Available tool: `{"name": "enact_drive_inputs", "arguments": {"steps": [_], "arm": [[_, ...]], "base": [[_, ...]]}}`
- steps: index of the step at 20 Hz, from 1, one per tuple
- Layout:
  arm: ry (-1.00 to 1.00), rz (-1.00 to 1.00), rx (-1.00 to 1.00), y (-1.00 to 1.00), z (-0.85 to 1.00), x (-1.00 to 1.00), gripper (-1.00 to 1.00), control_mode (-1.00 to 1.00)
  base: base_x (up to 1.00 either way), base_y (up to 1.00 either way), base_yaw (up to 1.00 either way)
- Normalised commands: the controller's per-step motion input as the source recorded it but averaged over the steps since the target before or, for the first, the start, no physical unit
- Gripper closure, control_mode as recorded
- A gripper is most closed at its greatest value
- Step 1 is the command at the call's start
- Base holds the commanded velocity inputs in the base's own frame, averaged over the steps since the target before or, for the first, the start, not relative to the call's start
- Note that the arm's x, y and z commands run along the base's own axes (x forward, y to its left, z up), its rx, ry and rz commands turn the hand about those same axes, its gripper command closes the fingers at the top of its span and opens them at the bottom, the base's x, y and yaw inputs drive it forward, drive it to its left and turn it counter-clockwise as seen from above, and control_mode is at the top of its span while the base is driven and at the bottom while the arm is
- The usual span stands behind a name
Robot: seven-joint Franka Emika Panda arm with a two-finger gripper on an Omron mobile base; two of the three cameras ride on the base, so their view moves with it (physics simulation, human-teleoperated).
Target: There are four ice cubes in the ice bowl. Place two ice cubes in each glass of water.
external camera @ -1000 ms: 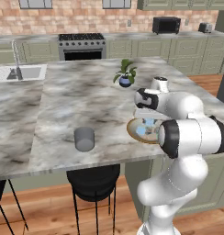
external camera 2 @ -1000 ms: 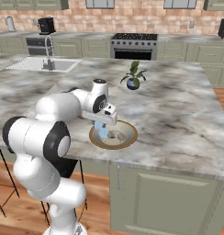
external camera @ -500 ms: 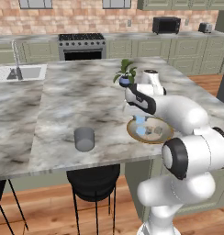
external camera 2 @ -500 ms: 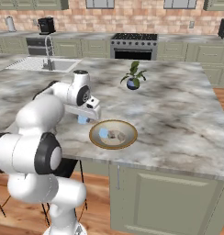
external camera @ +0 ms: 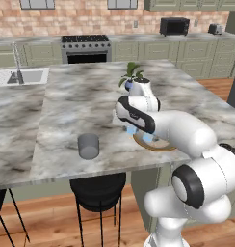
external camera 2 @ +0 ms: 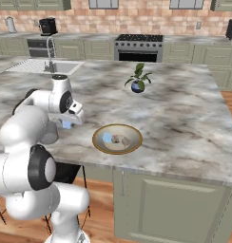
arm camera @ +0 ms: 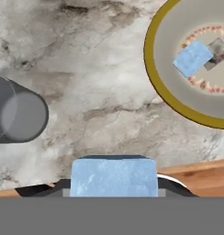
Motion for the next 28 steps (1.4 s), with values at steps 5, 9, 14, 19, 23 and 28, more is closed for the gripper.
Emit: {"name": "enact_drive_inputs", "arguments": {"steps": [5, 9, 14, 19, 23, 28], "arm": [[-0.04, 0.00, 0.00, 0.70, 0.09, 0.00, 1.00, -1.00], [0.00, 0.00, 0.00, 0.55, 0.00, 0.17, 1.00, -1.00], [0.00, 0.00, 0.00, 0.34, 0.00, 0.41, 1.00, -1.00], [0.00, 0.00, 0.00, 0.38, 0.00, 0.33, 1.00, -1.00], [0.00, 0.00, 0.00, 0.44, 0.00, 0.42, 1.00, -1.00], [0.00, 0.00, 0.00, 0.43, 0.00, 0.25, 1.00, -1.00]], "base": [[0.00, 0.00, 0.00], [0.00, 0.00, 0.00], [0.00, 0.00, 0.00], [0.00, 0.00, 0.00], [0.00, 0.00, 0.00], [0.00, 0.00, 0.00]]}}
